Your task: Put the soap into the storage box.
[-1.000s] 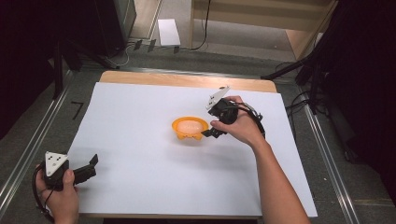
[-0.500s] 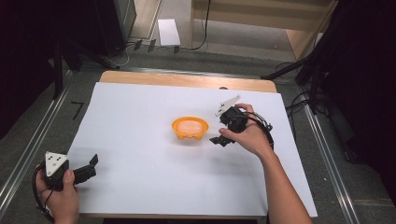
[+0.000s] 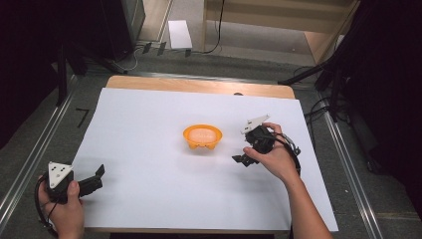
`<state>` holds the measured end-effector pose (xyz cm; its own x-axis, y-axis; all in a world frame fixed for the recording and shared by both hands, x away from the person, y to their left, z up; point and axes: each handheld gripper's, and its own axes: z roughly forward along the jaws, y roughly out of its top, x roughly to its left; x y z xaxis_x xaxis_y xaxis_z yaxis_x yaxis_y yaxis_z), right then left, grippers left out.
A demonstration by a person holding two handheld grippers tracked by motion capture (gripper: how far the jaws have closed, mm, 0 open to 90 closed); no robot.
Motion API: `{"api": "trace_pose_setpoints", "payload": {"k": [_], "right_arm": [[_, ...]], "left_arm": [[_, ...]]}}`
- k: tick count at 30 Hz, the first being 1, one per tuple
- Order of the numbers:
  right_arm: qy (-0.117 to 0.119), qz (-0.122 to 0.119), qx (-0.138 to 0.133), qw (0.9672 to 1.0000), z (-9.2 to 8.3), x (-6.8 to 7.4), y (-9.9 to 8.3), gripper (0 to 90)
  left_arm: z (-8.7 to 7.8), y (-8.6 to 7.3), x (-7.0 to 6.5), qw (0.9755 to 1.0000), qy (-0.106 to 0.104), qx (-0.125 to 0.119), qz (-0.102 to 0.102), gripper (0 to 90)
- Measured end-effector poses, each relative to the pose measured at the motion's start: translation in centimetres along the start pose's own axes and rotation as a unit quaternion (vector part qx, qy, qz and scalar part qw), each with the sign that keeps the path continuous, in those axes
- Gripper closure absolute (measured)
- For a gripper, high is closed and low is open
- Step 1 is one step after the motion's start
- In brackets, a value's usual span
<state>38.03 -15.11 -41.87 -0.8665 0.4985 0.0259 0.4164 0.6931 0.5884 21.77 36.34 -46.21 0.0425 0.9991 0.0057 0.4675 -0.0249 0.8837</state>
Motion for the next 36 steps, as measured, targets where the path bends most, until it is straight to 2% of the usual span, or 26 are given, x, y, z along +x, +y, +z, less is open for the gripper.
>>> {"api": "trace_pose_setpoints", "payload": {"k": [3,9,12,17,21,28,34,36], "right_arm": [[-0.003,0.008,0.002,1.0,0.0,0.2,-0.7,0.0],[-0.018,0.028,-0.016,0.9993,-0.2,0.8,-2.4,0.0],[-0.025,0.047,-0.022,0.9983,-0.3,1.2,-3.8,0.0],[-0.031,0.058,-0.031,0.9973,-0.6,1.3,-5.0,0.0],[-0.04,0.076,-0.043,0.9954,-1.0,1.6,-6.3,0.0],[-0.05,0.091,-0.059,0.9928,-1.7,1.7,-7.8,0.0],[-0.064,0.113,-0.086,0.9878,-2.7,1.9,-9.5,0.0],[-0.067,0.115,-0.089,0.9872,-2.9,1.9,-9.8,0.0]], "left_arm": [[0.0,0.0,0.0,1.0,0.001,0.0,0.001,0.0],[0.0,0.0,0.0,1.0,0.0,0.0,0.001,0.0],[0.0,0.0,0.0,1.0,0.0,0.0,0.0,0.0],[0.0,0.0,0.0,1.0,0.002,0.0,0.002,0.0],[0.0,0.0,0.0,1.0,0.002,0.0,0.002,0.0],[0.0,0.0,0.0,1.0,0.002,0.0,0.002,0.0],[0.0,0.0,0.0,1.0,0.001,-0.001,0.001,0.0],[0.0,0.0,0.0,1.0,0.001,0.0,0.001,0.0]]}}
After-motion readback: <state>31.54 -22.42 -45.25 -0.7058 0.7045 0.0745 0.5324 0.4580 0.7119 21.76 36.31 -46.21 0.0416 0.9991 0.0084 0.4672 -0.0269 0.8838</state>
